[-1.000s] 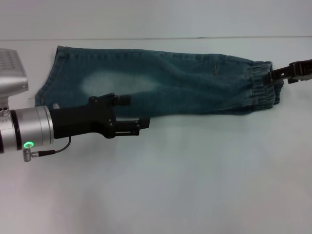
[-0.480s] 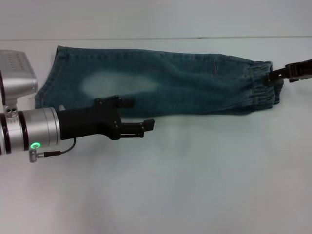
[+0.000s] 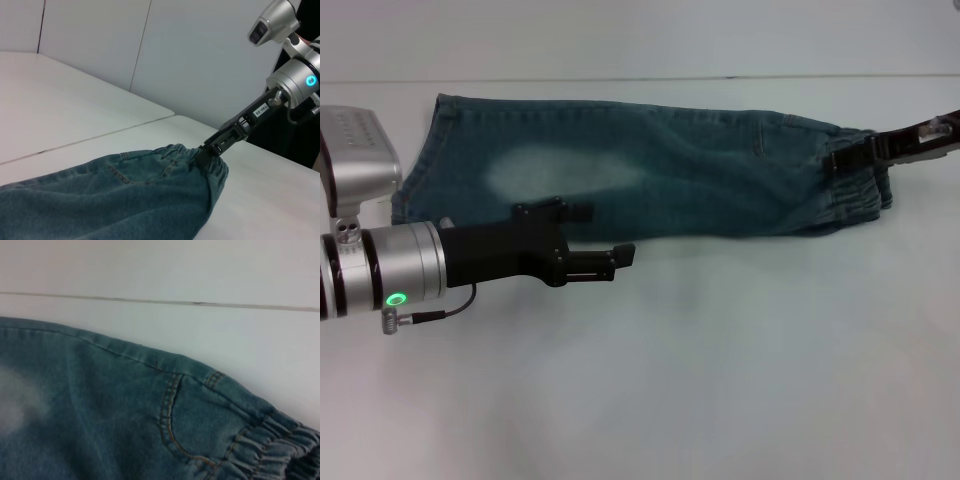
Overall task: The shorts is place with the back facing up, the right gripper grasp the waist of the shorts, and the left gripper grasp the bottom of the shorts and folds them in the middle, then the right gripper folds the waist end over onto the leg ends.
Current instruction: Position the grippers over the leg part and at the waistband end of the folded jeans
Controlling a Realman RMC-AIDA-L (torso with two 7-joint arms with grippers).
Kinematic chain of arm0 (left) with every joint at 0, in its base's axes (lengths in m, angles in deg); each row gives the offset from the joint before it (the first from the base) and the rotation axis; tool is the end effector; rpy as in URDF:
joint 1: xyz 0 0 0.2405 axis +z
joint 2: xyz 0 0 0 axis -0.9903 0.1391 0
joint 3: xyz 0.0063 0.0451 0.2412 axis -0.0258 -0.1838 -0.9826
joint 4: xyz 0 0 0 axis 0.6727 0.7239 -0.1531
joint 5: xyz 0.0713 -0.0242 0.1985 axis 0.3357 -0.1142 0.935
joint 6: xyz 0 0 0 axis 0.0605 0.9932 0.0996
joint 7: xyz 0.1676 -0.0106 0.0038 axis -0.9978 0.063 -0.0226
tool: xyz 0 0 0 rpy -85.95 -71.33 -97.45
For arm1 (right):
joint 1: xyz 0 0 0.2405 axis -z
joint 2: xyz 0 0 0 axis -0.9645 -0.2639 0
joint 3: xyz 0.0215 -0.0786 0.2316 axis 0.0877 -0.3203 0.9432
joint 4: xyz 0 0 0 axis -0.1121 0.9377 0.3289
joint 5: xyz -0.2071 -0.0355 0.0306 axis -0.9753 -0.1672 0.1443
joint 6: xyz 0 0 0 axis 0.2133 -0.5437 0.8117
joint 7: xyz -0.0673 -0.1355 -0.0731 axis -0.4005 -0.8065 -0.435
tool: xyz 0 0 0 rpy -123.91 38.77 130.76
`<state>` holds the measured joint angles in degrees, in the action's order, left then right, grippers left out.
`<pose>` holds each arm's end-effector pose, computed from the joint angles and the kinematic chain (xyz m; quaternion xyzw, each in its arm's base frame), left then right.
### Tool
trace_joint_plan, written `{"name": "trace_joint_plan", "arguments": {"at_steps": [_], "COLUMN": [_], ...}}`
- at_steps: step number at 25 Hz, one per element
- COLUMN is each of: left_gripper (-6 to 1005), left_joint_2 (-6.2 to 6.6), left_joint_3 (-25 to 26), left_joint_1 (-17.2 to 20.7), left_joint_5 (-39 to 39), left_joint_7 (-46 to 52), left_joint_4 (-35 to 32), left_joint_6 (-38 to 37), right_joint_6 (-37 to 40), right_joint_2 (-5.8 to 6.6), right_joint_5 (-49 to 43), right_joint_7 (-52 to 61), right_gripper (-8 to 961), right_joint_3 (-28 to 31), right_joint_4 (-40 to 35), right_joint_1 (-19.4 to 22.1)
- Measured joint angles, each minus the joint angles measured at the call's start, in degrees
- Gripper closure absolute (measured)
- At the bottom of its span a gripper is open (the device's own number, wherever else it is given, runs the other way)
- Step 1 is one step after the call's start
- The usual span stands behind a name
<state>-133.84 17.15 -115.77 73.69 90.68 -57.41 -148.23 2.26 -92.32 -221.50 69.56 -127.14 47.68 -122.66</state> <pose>-0.2340 0.3491 -0.0582 -0.9281 -0.2430 -0.2403 0.1476 0.2610 0.4464 0.0257 -0.8124 0.5159 0.0036 0.2718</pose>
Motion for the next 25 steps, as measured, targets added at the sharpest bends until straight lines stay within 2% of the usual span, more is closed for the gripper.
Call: {"name": "trace_joint_plan", "arguments": {"at_steps": [3,14,16,22,25], "left_gripper": [53,53,53,53,53], "left_joint_2": [0.01,-0.05,-0.13,-0.43,-0.61], "left_joint_3": [0.01,0.01,0.01,0.29,0.36], "left_joint_1": [0.01,0.1,0.11,0.11,0.07], "left_joint_5": [0.0,-0.36,-0.37,-0.45,-1.46], "left_joint_7": [-0.03,-0.63,-0.64,-0.8,-0.92], "left_joint_4": [0.01,0.08,0.09,0.1,0.37], "left_joint_6": [0.34,0.53,0.53,0.53,1.36], "right_joint_6": [-0.01,1.19,1.27,2.09,3.17], "right_joint_2": [-0.09,-0.08,-0.12,-0.11,0.28], "right_joint_5": [-0.17,0.01,0.05,1.48,3.82], "right_joint_7": [-0.05,-1.76,-2.22,-3.51,-4.14], "right_gripper": [61,279,541,772,813], "right_joint_3": [-0.02,-0.02,0.09,0.58,0.6], "right_joint_4": [-0.2,-0.63,-0.64,-0.67,-0.82], "right_joint_1": [-0.18,0.15,0.24,0.63,1.21]}}
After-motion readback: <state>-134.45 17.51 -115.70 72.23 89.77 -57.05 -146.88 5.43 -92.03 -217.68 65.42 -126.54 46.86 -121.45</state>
